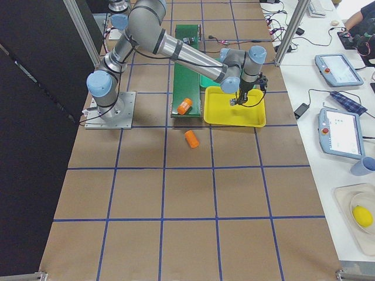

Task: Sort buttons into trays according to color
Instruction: 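Carry the yellow button into the yellow tray and open the right gripper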

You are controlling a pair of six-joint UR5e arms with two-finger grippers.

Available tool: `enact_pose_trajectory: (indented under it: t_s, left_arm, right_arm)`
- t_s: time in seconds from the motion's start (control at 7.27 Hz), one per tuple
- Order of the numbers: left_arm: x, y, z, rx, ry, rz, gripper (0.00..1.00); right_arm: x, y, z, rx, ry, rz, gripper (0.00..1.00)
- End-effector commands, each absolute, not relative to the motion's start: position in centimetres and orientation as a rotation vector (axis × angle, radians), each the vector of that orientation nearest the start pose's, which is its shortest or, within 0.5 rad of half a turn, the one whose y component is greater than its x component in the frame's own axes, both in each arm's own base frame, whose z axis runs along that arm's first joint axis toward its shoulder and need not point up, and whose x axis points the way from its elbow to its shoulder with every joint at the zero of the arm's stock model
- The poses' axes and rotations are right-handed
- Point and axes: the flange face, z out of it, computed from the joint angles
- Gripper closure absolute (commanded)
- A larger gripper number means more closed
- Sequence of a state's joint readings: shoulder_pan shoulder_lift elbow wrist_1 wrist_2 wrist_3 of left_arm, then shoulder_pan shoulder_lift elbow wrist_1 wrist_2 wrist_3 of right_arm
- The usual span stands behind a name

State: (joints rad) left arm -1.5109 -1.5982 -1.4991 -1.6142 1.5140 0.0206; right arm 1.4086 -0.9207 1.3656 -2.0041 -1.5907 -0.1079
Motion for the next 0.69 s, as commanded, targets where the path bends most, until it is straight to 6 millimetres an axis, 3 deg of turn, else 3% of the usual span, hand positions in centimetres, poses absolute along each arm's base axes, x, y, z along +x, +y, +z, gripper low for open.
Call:
enact_pose_trajectory:
  t_s: [0.0,0.14,0.28,0.55]
  left_arm:
    - [-10.9,-51.1,50.5,-0.064,3.197,-0.011,0.00]
    - [-10.9,-51.1,50.5,-0.063,3.197,-0.013,0.00]
    - [-10.9,-51.1,50.4,-0.066,3.199,-0.013,0.00]
    - [-10.9,-51.1,50.4,-0.063,3.199,-0.016,0.00]
  right_arm:
    - [1.7,-71.4,23.6,0.014,3.161,0.020,0.17]
    - [1.8,-70.7,25.8,0.012,3.162,-0.007,0.00]
    - [2.2,-68.6,29.3,0.012,3.160,0.007,0.00]
    - [3.4,-61.2,34.4,0.010,3.160,-0.010,0.00]
